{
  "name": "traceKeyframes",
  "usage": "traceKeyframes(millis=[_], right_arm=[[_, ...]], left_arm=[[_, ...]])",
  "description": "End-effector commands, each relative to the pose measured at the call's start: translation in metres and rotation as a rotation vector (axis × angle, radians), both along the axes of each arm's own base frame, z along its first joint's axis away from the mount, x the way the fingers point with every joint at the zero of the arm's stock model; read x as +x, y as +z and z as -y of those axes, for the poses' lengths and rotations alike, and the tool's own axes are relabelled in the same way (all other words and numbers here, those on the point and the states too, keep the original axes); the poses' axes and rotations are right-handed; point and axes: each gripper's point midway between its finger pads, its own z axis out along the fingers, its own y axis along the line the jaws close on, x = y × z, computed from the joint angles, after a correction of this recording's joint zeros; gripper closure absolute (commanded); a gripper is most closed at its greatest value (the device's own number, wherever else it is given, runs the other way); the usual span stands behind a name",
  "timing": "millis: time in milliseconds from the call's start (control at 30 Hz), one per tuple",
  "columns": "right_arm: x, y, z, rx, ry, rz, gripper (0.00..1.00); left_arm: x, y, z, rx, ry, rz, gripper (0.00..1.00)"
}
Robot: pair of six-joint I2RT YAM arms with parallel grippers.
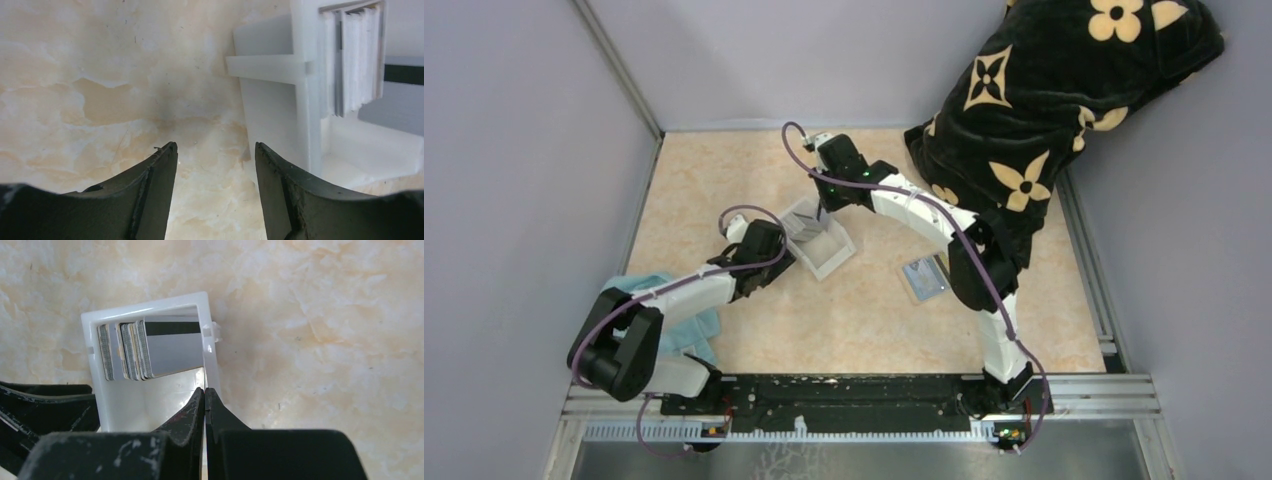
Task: Put the credit cards into the card holder
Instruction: Pick up the credit card from the storage box.
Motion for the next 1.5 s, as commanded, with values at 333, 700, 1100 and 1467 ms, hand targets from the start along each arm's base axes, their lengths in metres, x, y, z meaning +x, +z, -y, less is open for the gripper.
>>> traceKeyframes(millis=[333,700,1100,1467], right_arm=[[-0.062,0.125,0.038,0.145,0.04,0.185,1.0],[-0.173,0.114,0.087,0.315,0.134,0.036,1.0],[-0.23,0.094,0.103,0.424,0.194,-0.097,1.0],[-0.233,0.091,0.099,0.46,0.208,-0.146,1.0]], left_arm=[[-0.02,0.104,0.017,0.001,-0.26,0.224,0.31],[-0.078,0.168,0.116,-0.204,-0.85,0.555,0.29],[-0.121,0.172,0.163,-0.303,-1.146,0.635,0.3],[-0.139,0.155,0.172,-0.319,-1.3,0.617,0.35]])
